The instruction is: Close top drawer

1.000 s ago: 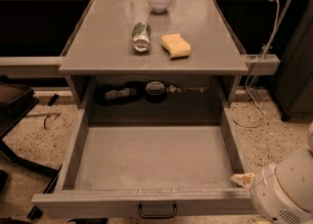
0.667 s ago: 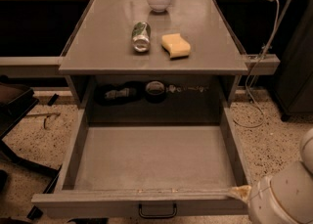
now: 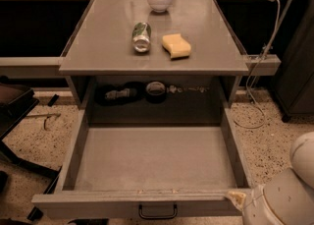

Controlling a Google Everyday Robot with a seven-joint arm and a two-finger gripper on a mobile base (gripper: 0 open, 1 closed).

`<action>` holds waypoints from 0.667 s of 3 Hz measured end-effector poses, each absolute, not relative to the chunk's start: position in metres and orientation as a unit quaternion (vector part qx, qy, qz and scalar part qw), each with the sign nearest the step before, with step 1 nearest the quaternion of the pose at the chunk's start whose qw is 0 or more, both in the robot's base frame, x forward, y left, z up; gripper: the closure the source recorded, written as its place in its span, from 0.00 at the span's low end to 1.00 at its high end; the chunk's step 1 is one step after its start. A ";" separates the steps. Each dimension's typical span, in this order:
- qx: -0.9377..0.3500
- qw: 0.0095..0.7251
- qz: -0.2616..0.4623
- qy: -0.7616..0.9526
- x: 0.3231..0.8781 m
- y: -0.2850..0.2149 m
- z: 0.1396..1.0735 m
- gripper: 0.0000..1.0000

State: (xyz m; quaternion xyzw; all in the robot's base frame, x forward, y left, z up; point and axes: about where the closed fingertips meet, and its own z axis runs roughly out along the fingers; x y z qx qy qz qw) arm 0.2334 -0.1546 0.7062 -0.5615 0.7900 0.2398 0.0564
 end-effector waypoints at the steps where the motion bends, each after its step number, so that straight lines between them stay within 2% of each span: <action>1: -0.562 0.057 0.239 0.790 0.233 -0.155 0.707 0.00; 2: -0.558 0.066 0.229 0.795 0.229 -0.163 0.717 0.00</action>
Offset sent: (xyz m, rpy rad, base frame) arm -0.0089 -0.0194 0.0246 -0.0156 -0.0548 -0.0439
